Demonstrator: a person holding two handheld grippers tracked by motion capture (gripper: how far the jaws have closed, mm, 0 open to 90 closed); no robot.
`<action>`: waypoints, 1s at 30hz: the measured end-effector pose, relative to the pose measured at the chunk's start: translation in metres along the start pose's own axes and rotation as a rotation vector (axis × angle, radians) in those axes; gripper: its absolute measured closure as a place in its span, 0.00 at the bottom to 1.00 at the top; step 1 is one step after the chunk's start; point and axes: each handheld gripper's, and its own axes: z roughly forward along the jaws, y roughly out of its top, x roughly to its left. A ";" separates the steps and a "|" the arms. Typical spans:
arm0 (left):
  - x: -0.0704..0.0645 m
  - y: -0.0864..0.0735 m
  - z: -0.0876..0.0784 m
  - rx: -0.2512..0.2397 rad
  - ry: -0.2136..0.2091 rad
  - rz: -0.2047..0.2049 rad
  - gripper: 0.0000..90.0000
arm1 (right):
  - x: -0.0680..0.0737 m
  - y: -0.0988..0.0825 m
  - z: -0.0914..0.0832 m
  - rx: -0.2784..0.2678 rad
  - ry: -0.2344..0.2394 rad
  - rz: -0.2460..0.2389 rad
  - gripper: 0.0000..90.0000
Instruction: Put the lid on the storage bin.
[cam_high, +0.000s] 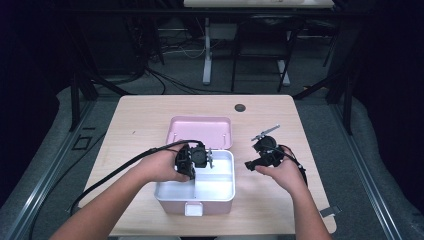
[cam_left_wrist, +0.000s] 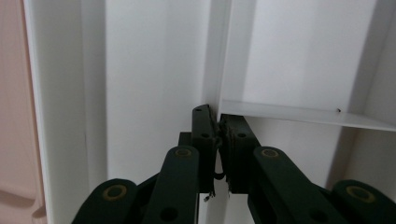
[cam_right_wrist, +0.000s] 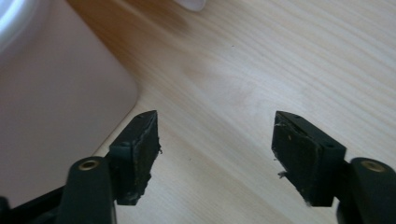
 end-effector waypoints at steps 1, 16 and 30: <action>0.000 0.000 0.000 0.000 0.000 0.002 0.93 | 0.000 0.003 0.000 0.008 -0.016 0.001 0.36; 0.001 0.001 0.000 0.004 -0.011 0.013 0.95 | -0.007 0.038 0.001 0.036 -0.034 0.074 0.50; 0.000 0.001 0.000 0.005 -0.010 0.019 0.95 | -0.009 0.066 0.002 -0.003 -0.016 0.123 0.59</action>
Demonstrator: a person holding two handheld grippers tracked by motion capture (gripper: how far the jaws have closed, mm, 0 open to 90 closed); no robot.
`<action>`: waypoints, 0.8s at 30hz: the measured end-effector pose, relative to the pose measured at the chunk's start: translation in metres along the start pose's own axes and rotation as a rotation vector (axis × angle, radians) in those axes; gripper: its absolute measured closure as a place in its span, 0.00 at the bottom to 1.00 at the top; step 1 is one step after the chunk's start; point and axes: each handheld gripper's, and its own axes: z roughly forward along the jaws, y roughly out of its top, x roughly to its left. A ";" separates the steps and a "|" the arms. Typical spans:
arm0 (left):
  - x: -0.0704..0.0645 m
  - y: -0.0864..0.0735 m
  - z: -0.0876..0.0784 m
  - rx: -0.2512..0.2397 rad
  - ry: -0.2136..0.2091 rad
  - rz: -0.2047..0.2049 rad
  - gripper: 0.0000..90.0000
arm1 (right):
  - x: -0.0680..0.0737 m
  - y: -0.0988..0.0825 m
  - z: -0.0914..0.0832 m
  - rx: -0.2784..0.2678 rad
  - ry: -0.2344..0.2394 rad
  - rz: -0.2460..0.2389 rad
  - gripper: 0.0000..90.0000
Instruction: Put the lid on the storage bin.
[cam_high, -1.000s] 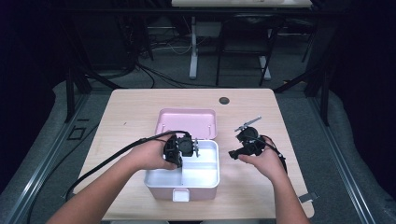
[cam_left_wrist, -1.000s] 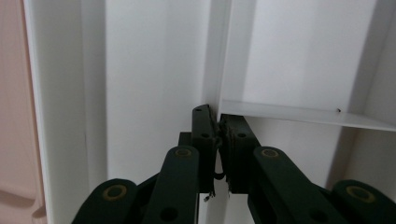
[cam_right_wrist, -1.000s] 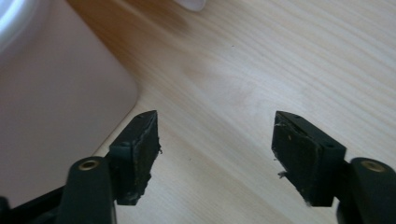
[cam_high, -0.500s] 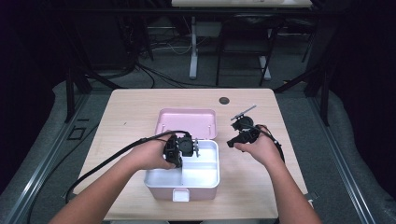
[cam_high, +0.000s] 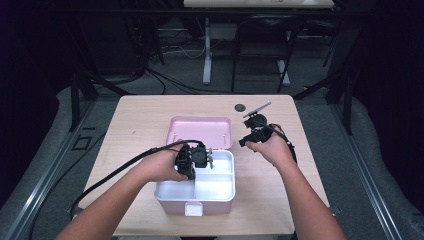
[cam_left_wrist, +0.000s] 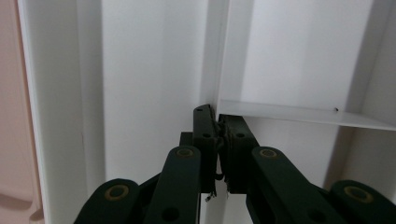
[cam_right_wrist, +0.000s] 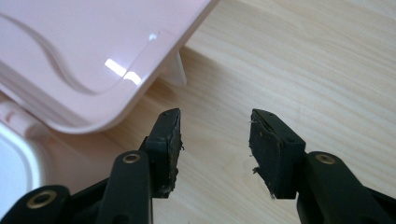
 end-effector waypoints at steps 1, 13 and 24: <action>0.000 0.000 0.000 -0.001 0.001 -0.001 0.95 | 0.000 0.002 0.000 -0.003 -0.012 -0.003 0.59; -0.001 0.000 0.000 0.001 0.006 -0.009 0.95 | 0.000 0.023 0.004 -0.004 -0.016 0.056 0.63; -0.001 0.000 0.000 0.001 0.005 -0.013 0.95 | 0.002 0.040 0.004 -0.003 -0.004 0.099 0.66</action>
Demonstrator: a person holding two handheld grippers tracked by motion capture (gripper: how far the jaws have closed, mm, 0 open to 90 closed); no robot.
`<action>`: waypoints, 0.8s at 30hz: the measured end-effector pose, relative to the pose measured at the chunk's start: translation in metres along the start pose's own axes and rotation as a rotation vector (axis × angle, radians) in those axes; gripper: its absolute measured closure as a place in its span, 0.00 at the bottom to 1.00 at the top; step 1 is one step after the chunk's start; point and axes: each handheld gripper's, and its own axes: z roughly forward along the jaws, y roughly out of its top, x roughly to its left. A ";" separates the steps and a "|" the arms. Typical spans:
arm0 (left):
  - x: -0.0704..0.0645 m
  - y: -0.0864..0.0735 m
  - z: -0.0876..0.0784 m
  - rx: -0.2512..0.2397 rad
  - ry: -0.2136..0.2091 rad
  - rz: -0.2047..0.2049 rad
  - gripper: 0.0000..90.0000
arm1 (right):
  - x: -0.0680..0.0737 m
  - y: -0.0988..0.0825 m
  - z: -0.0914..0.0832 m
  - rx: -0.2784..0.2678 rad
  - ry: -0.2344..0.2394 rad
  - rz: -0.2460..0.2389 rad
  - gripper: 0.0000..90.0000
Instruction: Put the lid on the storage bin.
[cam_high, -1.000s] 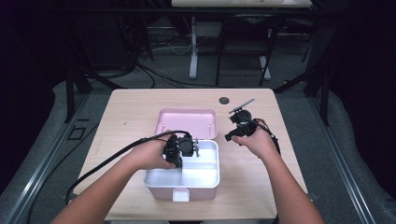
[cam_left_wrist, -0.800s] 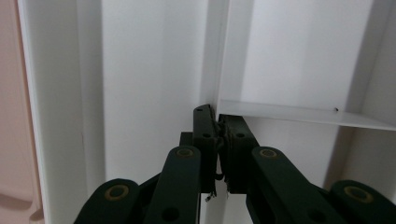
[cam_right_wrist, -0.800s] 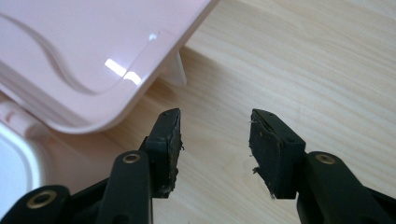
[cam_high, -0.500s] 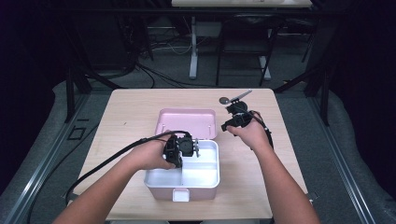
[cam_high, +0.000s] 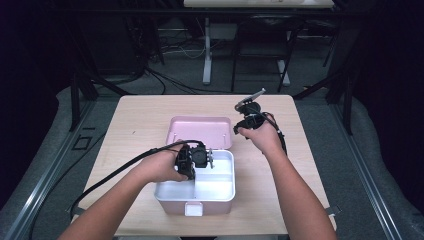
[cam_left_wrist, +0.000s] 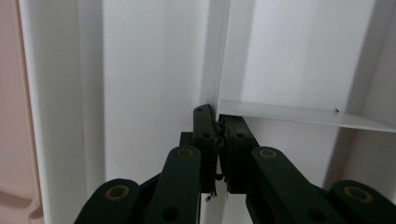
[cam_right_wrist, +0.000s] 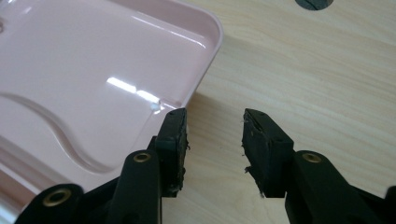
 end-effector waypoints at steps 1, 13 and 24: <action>0.000 0.000 0.000 0.001 -0.001 0.000 0.95 | 0.002 0.001 0.001 -0.012 -0.018 0.002 0.66; 0.000 0.000 0.000 0.002 0.002 -0.001 0.95 | 0.017 0.014 0.022 0.016 -0.039 0.012 0.71; -0.001 0.001 0.000 0.006 0.005 -0.001 0.95 | 0.016 0.018 0.038 0.023 -0.023 0.082 0.78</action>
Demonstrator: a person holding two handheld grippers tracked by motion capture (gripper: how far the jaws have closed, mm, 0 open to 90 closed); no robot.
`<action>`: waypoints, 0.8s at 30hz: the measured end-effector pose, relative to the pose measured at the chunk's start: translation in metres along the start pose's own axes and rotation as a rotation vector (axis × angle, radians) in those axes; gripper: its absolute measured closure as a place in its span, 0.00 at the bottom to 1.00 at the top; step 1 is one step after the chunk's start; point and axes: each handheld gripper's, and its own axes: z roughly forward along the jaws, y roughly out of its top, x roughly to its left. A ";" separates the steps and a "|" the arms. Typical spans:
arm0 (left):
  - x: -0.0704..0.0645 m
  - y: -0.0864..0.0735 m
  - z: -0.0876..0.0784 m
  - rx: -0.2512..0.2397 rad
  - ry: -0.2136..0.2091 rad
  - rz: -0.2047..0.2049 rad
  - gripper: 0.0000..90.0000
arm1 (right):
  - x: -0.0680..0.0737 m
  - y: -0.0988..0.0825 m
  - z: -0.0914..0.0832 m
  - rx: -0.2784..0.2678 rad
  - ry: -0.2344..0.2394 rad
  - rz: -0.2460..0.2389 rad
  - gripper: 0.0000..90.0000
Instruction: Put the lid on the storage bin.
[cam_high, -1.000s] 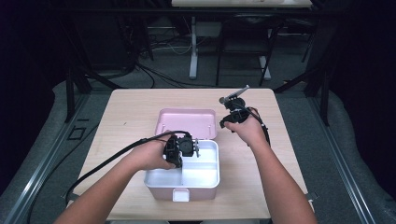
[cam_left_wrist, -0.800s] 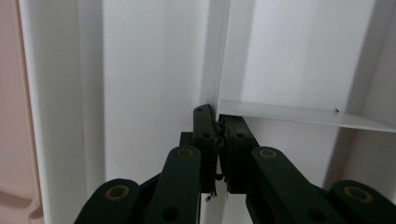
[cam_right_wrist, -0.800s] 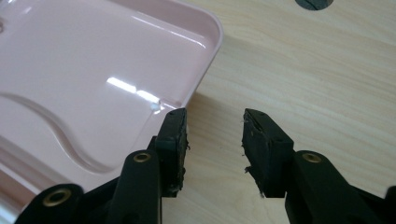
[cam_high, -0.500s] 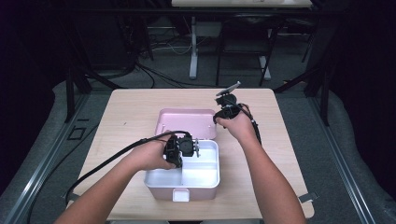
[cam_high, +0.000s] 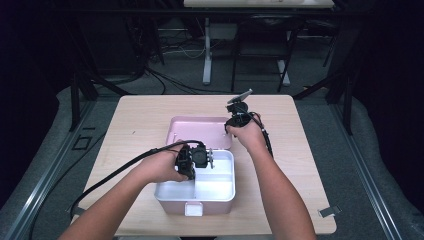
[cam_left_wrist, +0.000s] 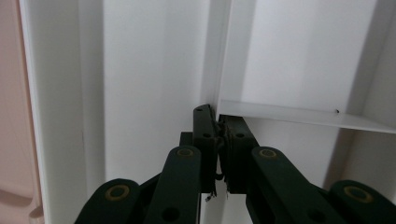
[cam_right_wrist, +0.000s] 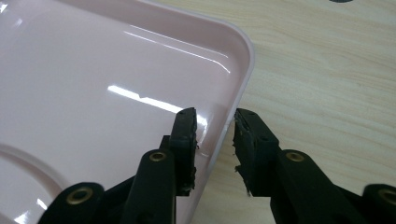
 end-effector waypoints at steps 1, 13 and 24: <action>0.000 0.000 0.000 0.000 0.000 0.000 0.95 | 0.000 0.000 0.001 -0.002 -0.002 0.004 0.78; 0.000 0.001 0.000 0.002 0.001 0.002 0.95 | -0.003 0.002 0.008 0.013 -0.003 0.047 0.82; -0.001 0.001 0.000 0.011 0.007 0.005 0.95 | -0.002 0.002 0.011 0.021 -0.006 0.069 0.83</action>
